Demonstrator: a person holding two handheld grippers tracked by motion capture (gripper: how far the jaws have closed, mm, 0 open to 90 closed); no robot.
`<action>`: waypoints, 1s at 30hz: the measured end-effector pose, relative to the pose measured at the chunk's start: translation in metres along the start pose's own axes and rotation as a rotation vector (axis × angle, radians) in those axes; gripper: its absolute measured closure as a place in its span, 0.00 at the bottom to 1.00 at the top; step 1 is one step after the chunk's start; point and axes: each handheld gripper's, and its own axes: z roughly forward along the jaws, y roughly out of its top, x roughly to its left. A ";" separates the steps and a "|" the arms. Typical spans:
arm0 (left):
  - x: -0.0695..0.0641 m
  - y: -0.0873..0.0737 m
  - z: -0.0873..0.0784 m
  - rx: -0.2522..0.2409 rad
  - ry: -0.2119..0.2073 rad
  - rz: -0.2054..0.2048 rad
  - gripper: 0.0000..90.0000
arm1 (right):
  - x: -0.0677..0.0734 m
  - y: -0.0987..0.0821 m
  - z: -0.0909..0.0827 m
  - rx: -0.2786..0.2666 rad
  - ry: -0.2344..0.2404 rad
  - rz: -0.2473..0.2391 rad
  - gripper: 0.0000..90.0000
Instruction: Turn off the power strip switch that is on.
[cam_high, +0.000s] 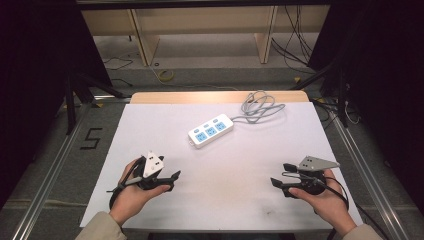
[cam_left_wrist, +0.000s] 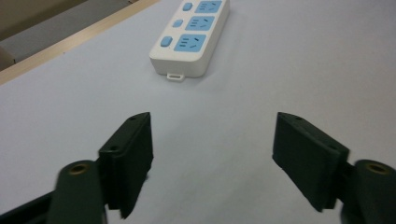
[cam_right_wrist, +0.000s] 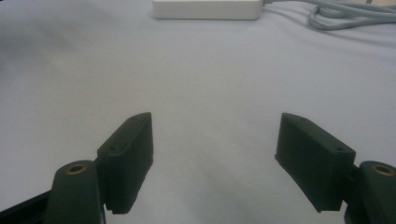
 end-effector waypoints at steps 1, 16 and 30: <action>-0.001 0.005 0.003 -0.009 0.005 -0.012 0.39 | 0.000 0.000 0.000 0.000 0.000 0.000 0.31; 0.010 0.026 0.019 -0.022 0.023 -0.029 0.90 | 0.000 0.000 0.001 0.002 -0.003 0.001 0.31; 0.013 0.042 0.041 0.003 0.019 -0.021 1.00 | 0.000 -0.001 0.001 0.003 -0.003 0.004 0.31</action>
